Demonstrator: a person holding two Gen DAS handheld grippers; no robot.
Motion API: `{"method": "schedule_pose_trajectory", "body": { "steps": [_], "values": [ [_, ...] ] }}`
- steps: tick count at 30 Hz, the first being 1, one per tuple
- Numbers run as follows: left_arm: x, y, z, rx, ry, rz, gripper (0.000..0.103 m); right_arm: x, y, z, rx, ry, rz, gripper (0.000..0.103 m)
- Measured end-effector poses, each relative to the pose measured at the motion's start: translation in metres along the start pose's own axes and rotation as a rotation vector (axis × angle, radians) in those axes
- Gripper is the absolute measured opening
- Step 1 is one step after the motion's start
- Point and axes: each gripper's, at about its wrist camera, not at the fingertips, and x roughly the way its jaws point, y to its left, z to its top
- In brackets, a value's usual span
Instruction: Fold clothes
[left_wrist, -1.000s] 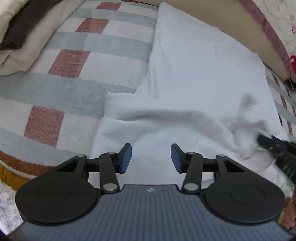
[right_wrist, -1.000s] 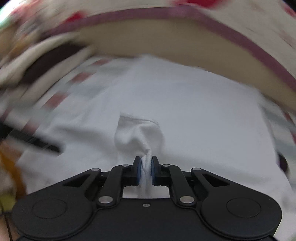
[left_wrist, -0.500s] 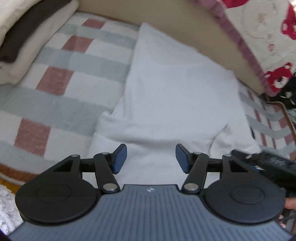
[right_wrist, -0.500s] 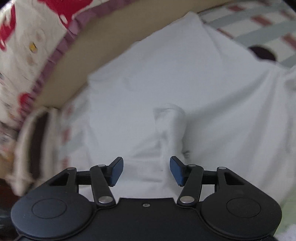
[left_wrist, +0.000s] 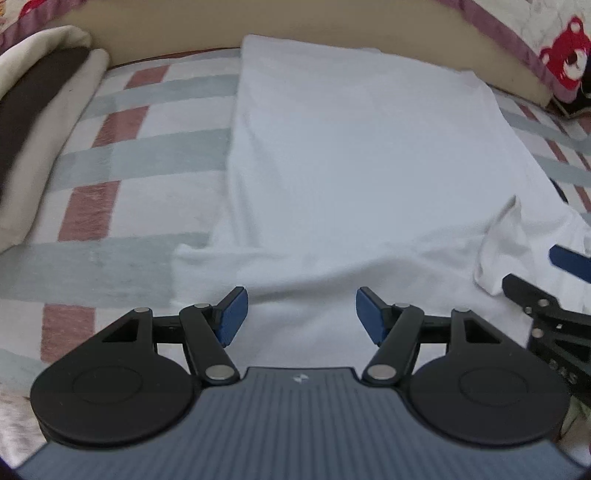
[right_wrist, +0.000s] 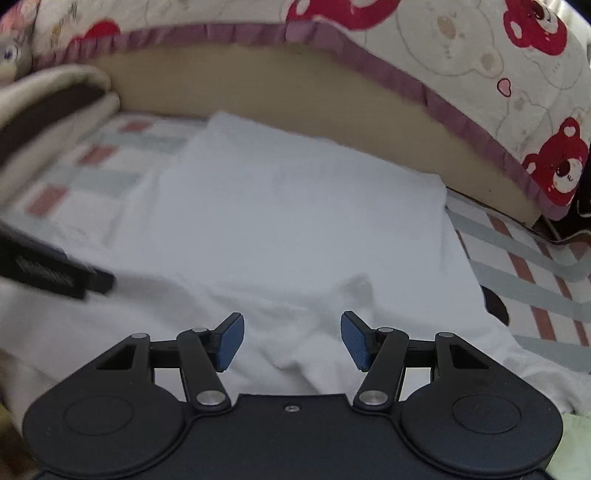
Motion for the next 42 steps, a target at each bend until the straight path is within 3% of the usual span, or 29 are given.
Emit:
{"method": "schedule_pose_trajectory", "body": {
  "steps": [6, 7, 8, 9, 10, 15, 18, 21, 24, 33, 39, 42],
  "values": [
    [0.008, -0.019, -0.011, 0.002, 0.038, -0.045, 0.065, 0.049, -0.046, -0.011, 0.265, 0.225, 0.109, 0.058],
    [0.009, -0.020, -0.014, 0.000, 0.038, -0.043, 0.065, 0.049, -0.049, -0.011, 0.274, 0.212, 0.114, 0.049],
    [0.010, -0.022, -0.018, 0.005, 0.040, -0.030, 0.065, 0.049, -0.051, -0.011, 0.270, 0.201, 0.112, 0.029],
    [0.011, -0.024, -0.021, 0.011, 0.041, -0.015, 0.065, 0.047, -0.052, -0.008, 0.248, 0.192, 0.098, 0.016],
    [0.011, -0.025, -0.024, 0.020, 0.039, 0.003, 0.065, 0.046, -0.052, -0.005, 0.237, 0.178, 0.083, 0.011],
    [0.006, -0.033, -0.029, 0.056, 0.003, 0.044, 0.065, 0.017, -0.067, 0.007, 0.263, 0.075, 0.065, 0.010],
    [0.003, -0.034, -0.028, 0.050, -0.022, -0.004, 0.065, 0.002, -0.079, 0.012, 0.278, 0.027, 0.052, 0.010],
    [0.001, -0.034, -0.027, 0.028, -0.043, -0.061, 0.065, 0.000, -0.092, 0.013, 0.356, 0.024, 0.085, 0.010],
    [0.005, -0.035, -0.028, 0.019, -0.029, -0.039, 0.066, 0.000, -0.099, 0.008, 0.416, 0.039, 0.085, 0.010],
    [0.003, -0.020, -0.030, -0.066, -0.006, -0.072, 0.066, 0.005, -0.088, 0.007, 0.351, 0.042, 0.024, 0.010],
    [0.003, -0.019, -0.030, -0.067, 0.043, -0.053, 0.070, -0.030, -0.094, 0.014, 0.301, -0.048, -0.007, 0.010],
    [0.002, -0.020, -0.030, -0.055, 0.077, -0.052, 0.070, -0.032, -0.100, 0.013, 0.289, -0.026, 0.044, 0.010]
  ]
}}
